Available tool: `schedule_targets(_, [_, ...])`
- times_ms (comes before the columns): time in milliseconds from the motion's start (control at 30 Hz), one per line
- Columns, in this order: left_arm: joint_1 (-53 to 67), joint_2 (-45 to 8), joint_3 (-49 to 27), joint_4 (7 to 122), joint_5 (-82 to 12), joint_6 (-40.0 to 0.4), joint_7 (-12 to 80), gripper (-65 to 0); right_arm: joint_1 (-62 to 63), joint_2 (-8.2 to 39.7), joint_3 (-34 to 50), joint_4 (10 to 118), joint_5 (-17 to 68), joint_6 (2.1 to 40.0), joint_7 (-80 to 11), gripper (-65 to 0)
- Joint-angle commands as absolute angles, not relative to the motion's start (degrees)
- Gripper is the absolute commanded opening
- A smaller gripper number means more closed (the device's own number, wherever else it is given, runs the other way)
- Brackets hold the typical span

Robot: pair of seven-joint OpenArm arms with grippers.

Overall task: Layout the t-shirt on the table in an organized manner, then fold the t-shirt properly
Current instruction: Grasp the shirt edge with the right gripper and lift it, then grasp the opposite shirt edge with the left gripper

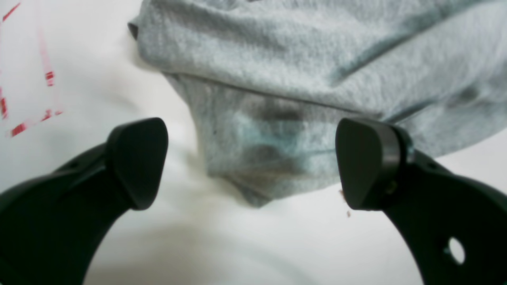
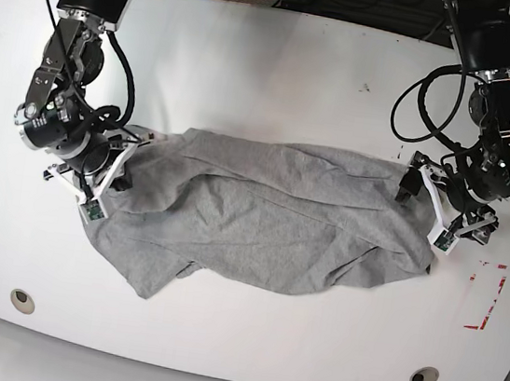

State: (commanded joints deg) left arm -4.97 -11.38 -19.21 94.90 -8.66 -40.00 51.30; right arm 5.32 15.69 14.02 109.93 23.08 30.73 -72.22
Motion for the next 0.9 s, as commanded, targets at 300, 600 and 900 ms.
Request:
schedule_targets(300, [-3.91, -10.95, -20.26, 94.46, -8.92, -40.0, 51.3, 0.0, 2.86, 13.93, 13.93, 110.02, 22.99, 30.73, -72.13, -65.0])
schedule_targets(600, [-6.11, -9.27, -22.99, 87.16, -8.66, -40.0, 43.74, 0.0, 2.86, 13.76, 13.76, 109.93, 22.99, 30.73, -72.13, -65.0])
schedule_targets(900, [-8.57, -9.27, -26.15, 77.32, -8.84, -40.0, 42.42, 0.0, 2.86, 13.76, 13.76, 109.85, 22.99, 30.73, -72.13, -65.0])
